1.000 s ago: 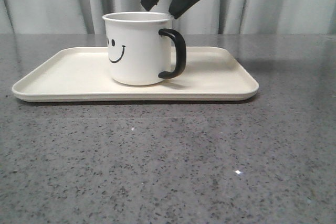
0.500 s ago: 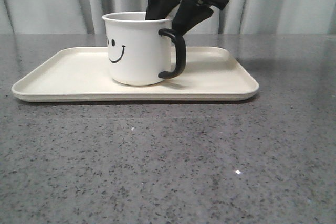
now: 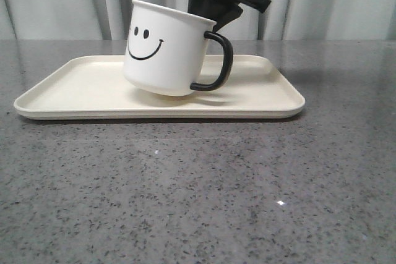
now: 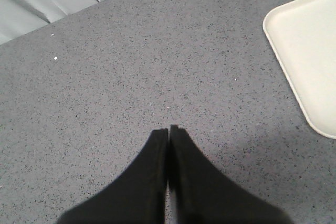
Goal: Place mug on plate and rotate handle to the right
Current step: 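Lift the mug with the right gripper and rotate it, turning the handle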
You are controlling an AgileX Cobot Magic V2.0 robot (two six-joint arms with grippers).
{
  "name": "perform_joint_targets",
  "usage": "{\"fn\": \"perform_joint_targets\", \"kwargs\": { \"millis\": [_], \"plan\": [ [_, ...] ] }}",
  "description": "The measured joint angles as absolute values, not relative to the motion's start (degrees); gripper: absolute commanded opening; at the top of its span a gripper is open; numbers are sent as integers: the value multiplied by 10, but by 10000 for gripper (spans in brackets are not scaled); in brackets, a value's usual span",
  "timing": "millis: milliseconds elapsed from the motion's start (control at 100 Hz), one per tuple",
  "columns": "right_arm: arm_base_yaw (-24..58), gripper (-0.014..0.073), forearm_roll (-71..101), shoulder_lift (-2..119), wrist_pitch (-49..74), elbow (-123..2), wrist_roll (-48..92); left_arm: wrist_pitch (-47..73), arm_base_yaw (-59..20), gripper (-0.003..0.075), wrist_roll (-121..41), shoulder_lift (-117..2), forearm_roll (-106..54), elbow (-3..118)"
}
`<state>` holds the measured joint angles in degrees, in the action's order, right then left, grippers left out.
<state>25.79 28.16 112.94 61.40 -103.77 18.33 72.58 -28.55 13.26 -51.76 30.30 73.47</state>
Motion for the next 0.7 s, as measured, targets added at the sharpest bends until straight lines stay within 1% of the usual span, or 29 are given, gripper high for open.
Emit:
{"fn": "perform_joint_targets", "kwargs": {
  "millis": [180, 320, 440, 540, 700],
  "plan": [
    [258, -60, 279, 1126, 663, -1093, 204, 726, -285, -20, 133, -518, 303, 735],
    [258, -60, 279, 1124, 705, -1191, 234, 726, -285, -20, 133, -518, 303, 735],
    [258, -60, 279, 1121, 713, -1268, 277, 726, -285, -20, 133, -518, 303, 735],
    [258, -60, 281, 1116, 716, -1296, 323, 726, -285, -20, 133, -518, 303, 735],
    [258, -60, 283, 1117, 723, -1300, 380, 726, -285, -20, 133, -518, 302, 735]
  ]
}}
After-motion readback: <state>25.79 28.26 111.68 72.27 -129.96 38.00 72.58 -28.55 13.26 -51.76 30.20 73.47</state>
